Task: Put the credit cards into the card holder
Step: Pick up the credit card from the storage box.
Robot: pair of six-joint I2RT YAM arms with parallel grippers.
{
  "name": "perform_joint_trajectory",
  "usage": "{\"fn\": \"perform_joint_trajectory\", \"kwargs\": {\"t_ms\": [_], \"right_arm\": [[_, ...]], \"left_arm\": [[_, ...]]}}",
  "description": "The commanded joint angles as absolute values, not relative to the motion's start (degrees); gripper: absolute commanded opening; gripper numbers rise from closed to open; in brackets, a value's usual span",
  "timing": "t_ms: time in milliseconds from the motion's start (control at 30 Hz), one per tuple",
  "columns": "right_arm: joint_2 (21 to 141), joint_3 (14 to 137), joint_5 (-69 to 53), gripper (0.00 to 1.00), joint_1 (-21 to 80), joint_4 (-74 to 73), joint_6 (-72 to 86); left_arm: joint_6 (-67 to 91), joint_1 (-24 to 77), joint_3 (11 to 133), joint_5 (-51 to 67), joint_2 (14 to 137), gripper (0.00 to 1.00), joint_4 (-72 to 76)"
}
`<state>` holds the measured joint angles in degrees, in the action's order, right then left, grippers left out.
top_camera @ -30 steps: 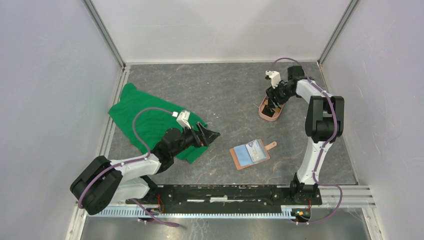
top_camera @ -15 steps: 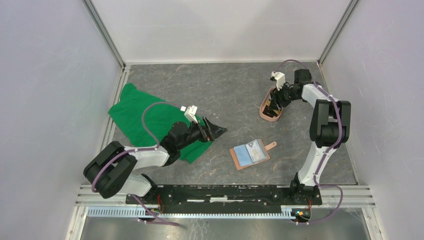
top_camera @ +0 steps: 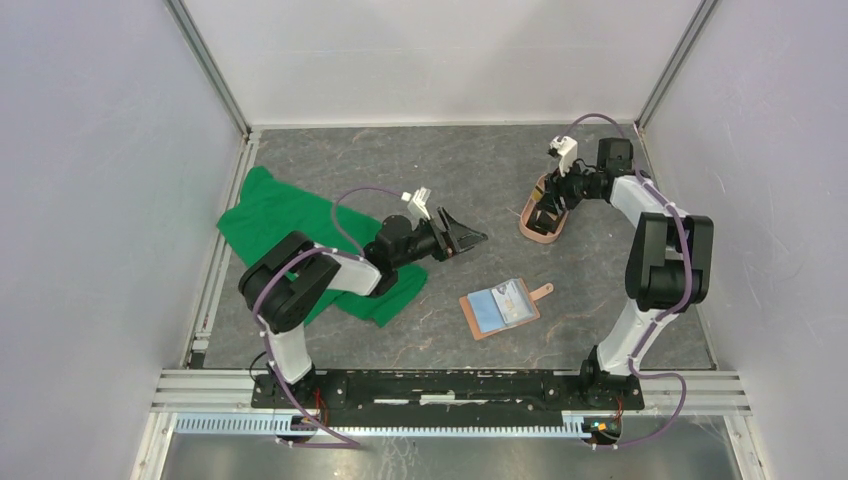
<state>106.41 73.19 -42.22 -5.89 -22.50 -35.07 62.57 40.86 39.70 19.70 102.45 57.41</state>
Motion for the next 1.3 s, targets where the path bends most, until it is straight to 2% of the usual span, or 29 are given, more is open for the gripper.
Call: {"fn": "perform_joint_trajectory", "kwargs": {"t_ms": [0, 300, 600, 800, 900, 1000, 1200, 1267], "right_arm": [[99.63, 71.59, -47.17, 0.0, -5.99, -18.46, -34.03], [86.31, 64.14, -52.89, 0.0, -4.95, -21.27, -35.81], [72.76, 51.76, -49.05, 0.0, 2.1, -18.35, -36.93], [69.96, 49.83, -47.61, 0.0, 4.13, -16.26, -36.99], [69.71, 49.49, -46.82, 0.0, 5.21, -16.26, -37.77], [68.97, 48.83, -44.95, 0.0, 6.55, -15.66, -38.37], [68.64, 48.17, -43.95, 0.0, 7.55, -15.77, -39.68], [68.65, 48.32, -43.95, 0.09, 7.73, -16.16, -39.94]], "left_arm": [[67.33, 41.38, 45.3, 22.02, 105.83, 0.84, 60.51], [66.16, 43.33, 54.1, 18.71, 108.61, 0.78, 54.11], [63.48, 46.35, 59.8, 11.41, 108.22, 0.73, 45.67], [61.72, 47.86, 60.2, 8.22, 106.87, 0.64, 41.36], [60.56, 48.63, 60.43, 7.4, 106.37, 0.57, 39.37], [60.11, 48.95, 60.88, 7.78, 106.8, 0.44, 38.21], [58.55, 49.04, 61.41, 10.35, 106.83, 0.03, 38.63], [58.3, 49.04, 60.5, 11.23, 106.11, 0.02, 39.88]]}}
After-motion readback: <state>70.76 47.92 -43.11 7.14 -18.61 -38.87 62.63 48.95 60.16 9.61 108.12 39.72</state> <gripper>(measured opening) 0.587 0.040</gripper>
